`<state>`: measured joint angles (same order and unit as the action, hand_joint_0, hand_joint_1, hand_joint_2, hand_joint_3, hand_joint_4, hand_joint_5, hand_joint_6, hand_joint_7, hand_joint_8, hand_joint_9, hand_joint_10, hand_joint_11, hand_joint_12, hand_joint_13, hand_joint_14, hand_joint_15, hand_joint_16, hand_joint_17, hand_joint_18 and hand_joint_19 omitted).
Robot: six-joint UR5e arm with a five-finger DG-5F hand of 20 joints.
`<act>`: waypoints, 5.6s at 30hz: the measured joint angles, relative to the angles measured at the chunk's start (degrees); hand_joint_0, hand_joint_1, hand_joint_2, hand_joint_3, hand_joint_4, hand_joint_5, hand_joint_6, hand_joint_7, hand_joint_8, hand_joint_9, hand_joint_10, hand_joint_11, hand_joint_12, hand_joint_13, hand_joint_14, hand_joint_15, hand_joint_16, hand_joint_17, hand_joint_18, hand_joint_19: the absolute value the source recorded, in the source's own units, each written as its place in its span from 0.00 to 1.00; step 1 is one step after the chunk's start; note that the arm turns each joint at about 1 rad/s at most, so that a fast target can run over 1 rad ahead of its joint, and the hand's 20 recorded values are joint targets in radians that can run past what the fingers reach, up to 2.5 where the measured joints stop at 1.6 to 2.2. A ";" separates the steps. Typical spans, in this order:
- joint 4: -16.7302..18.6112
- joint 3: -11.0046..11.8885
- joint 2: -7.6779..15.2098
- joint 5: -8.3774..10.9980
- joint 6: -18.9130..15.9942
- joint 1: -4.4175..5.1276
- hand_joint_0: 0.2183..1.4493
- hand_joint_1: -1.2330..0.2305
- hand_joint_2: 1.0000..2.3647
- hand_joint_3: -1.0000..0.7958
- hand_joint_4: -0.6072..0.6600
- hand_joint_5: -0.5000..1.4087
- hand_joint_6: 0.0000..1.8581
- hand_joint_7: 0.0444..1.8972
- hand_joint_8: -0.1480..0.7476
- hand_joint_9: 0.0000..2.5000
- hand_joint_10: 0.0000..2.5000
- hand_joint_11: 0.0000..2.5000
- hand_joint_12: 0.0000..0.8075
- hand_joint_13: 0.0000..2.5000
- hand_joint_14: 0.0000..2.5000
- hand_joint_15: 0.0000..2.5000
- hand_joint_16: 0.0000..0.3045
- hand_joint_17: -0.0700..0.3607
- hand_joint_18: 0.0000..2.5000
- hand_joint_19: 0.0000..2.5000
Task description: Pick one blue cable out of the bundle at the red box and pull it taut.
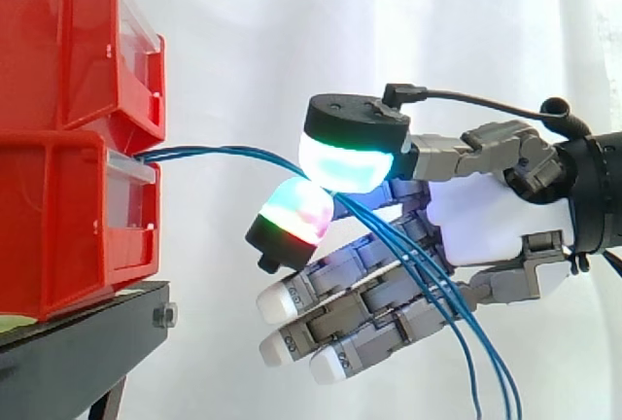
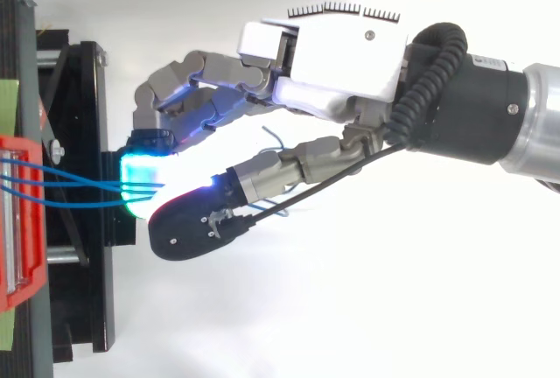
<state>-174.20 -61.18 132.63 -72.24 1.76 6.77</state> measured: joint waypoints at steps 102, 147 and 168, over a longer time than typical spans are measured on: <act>-0.61 0.87 0.00 -0.09 -0.35 0.00 0.32 0.26 0.02 0.47 0.36 0.20 0.45 0.54 0.46 0.31 0.00 0.12 0.43 0.13 0.00 0.03 0.17 0.43 0.15 0.07; -1.32 1.12 0.00 -0.09 -0.44 0.00 0.16 0.39 0.00 0.28 0.39 0.19 0.44 0.48 0.50 0.28 0.00 0.11 0.51 0.11 0.00 0.03 0.21 0.49 0.14 0.08; -1.33 1.15 0.00 -0.09 -0.70 0.00 0.31 0.30 0.01 0.44 0.37 0.18 0.45 0.53 0.47 0.28 0.00 0.12 0.44 0.11 0.00 0.03 0.17 0.43 0.13 0.08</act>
<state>-175.53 -60.03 132.63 -72.33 1.05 6.77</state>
